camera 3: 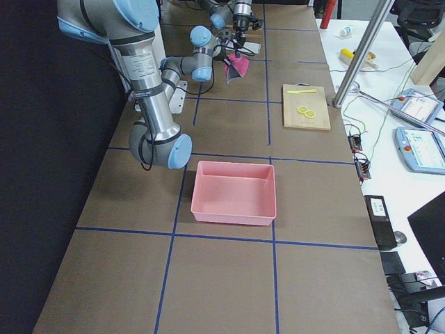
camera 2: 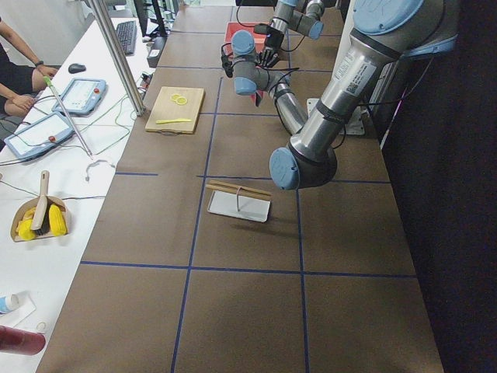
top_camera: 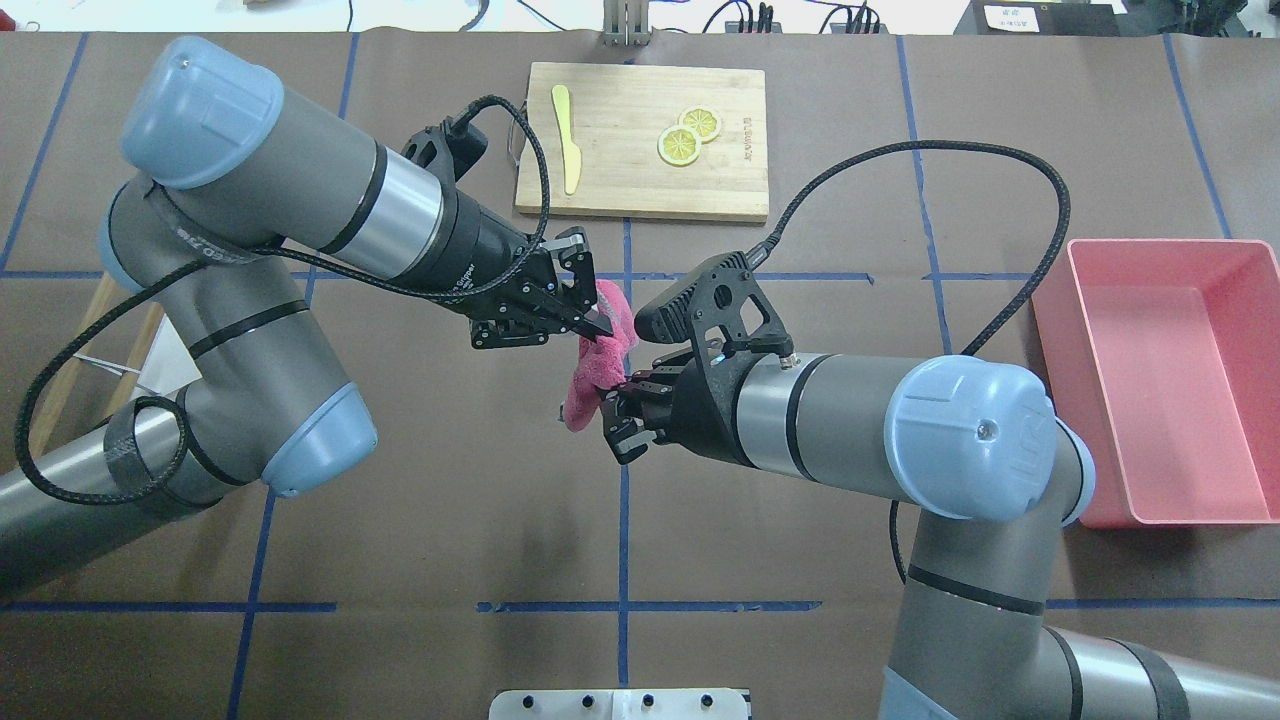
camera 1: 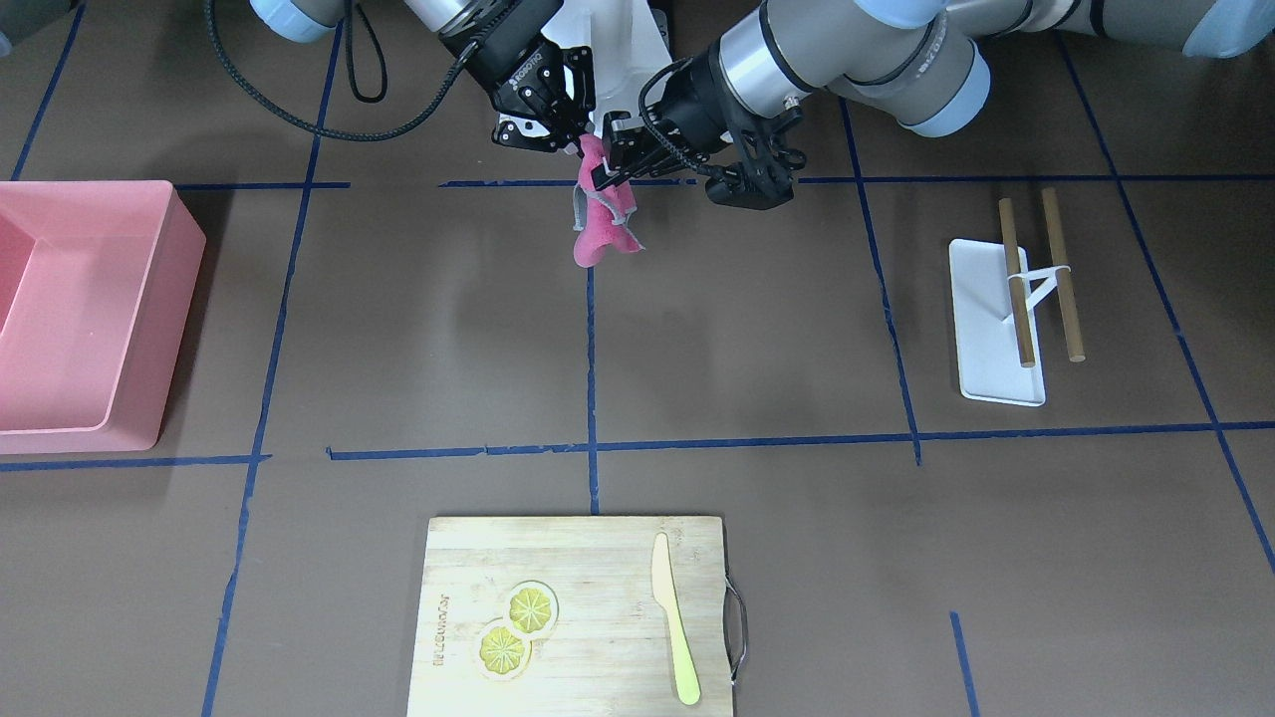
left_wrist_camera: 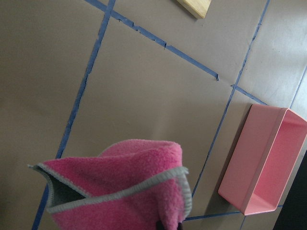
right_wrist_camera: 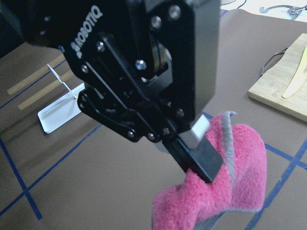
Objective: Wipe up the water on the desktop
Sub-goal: 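Open the left gripper and withdraw it while the right gripper holds the cloth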
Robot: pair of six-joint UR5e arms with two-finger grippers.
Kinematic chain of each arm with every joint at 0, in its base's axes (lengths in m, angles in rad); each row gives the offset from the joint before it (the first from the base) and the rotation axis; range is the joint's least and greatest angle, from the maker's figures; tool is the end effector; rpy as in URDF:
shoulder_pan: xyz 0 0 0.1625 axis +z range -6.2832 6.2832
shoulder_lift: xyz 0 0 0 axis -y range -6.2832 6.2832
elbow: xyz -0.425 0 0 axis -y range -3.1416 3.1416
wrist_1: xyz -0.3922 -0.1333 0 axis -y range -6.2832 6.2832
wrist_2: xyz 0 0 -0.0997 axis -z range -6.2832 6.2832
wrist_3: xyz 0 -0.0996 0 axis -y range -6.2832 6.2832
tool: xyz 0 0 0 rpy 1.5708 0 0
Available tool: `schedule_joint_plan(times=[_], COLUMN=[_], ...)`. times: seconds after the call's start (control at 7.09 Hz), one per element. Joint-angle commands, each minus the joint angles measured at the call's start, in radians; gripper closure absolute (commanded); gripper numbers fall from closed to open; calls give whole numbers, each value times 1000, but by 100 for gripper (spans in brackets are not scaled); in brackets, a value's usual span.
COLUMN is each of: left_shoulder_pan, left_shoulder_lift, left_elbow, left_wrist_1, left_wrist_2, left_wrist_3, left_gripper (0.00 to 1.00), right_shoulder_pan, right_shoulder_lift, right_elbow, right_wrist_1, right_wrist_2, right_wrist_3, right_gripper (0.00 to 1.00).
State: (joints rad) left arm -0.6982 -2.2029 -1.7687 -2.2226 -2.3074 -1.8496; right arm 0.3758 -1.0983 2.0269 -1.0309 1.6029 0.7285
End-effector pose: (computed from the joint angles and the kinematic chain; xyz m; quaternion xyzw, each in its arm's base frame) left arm 0.4155 -0.4354 0.1232 -0.1288 0.6712 -0.1085 0.7219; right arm -0.4523 -0.3183 0.1379 0.3735 -0.5563 -0.1820 0.7197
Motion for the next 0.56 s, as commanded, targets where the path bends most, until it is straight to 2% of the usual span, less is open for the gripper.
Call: schedule_joint_plan(times=[0.0,0.14,0.42], left_shoulder_pan=[0,0,-3], left_shoulder_lift=[-1,3,3], left_elbow=[-3,-2,-3], left_wrist_1=[-3,-32,-32], left_wrist_2=[0,2,11], left_wrist_3=[3,4,1], left_gripper=[65,3,0], right_shoulder_pan=[0,0,2], right_shoulder_lift=[0,0,-2], right_elbow=[1,3,3], right_wrist_1=[0,0,2], right_wrist_2=[0,0,0], right_wrist_3=[0,0,0], right_gripper=[100,100,100])
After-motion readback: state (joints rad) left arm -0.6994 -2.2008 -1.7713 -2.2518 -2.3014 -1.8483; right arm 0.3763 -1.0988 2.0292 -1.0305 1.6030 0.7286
